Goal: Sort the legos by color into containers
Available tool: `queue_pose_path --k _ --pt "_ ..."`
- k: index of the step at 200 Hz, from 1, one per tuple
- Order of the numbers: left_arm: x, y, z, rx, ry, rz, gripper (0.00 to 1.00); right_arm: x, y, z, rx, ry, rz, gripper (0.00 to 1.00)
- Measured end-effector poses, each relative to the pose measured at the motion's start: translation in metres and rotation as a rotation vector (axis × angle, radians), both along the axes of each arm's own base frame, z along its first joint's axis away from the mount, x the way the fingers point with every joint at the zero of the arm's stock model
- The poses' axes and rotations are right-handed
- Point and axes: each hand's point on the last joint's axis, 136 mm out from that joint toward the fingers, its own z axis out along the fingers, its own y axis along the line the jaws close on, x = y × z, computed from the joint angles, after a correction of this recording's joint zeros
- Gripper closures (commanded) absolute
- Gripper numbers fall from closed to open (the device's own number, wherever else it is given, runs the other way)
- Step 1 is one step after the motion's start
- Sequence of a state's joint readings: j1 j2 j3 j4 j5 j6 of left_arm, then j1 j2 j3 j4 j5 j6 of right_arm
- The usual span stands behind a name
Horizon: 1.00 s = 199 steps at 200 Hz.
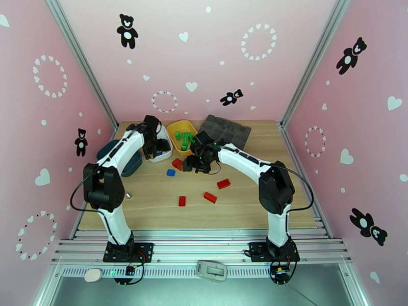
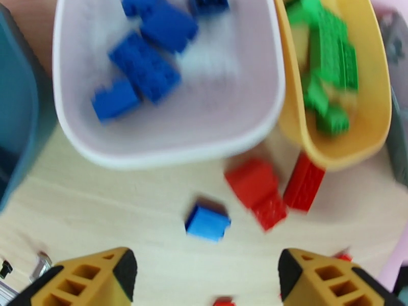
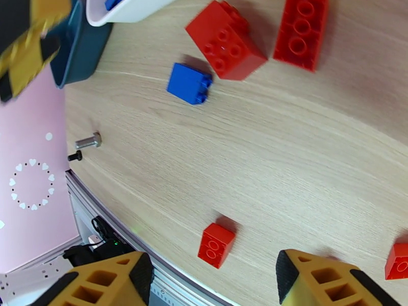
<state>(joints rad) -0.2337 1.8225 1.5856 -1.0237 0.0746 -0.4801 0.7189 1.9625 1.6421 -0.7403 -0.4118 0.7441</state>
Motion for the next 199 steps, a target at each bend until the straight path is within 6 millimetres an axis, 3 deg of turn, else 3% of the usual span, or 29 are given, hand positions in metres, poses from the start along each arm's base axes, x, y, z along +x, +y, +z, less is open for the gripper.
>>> queue_pose_path --k 26,62,111,149,199 --pt "-0.028 -0.011 -0.023 0.023 0.046 -0.055 0.17 -0.006 -0.006 -0.007 -0.016 0.011 0.008 0.27" --pt "-0.051 -0.013 -0.058 0.057 0.123 -0.095 0.18 -0.015 -0.014 -0.015 -0.034 0.025 0.015 0.26" --pt "-0.05 -0.027 -0.088 0.105 0.151 -0.181 0.21 -0.028 -0.028 -0.024 -0.063 0.045 0.009 0.26" --pt "-0.048 -0.029 -0.111 0.145 0.192 -0.23 0.22 -0.03 -0.033 -0.02 -0.069 0.03 0.002 0.27" --pt "-0.034 -0.031 -0.12 0.172 0.189 -0.262 0.25 -0.028 -0.034 -0.018 -0.074 0.019 -0.006 0.27"
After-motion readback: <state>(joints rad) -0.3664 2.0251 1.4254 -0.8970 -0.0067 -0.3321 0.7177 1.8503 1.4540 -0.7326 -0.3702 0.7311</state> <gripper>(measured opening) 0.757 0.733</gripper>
